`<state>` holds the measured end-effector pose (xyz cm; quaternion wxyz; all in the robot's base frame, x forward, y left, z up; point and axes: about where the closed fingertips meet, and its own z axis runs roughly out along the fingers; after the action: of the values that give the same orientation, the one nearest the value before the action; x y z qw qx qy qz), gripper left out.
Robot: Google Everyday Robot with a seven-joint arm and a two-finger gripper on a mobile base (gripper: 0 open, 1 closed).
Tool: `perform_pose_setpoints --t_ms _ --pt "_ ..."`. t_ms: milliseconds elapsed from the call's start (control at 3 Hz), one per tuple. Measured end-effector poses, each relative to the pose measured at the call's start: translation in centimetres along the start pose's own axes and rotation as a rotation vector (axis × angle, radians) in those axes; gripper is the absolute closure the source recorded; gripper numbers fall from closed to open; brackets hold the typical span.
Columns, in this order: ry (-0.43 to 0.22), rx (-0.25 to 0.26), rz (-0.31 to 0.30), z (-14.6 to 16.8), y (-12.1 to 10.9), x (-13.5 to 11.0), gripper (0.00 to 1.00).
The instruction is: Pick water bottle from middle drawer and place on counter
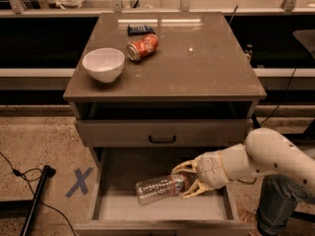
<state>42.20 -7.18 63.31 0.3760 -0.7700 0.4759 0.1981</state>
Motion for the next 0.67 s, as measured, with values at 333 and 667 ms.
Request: perform_pose_setpoints --t_ms 333,667 --pt "0.027 -0.008 -0.1 -3.1 -0.46 -3.42 1.0" --pt "0.022 -0.009 -0.101 -3.32 -0.69 -3.7 1.0"
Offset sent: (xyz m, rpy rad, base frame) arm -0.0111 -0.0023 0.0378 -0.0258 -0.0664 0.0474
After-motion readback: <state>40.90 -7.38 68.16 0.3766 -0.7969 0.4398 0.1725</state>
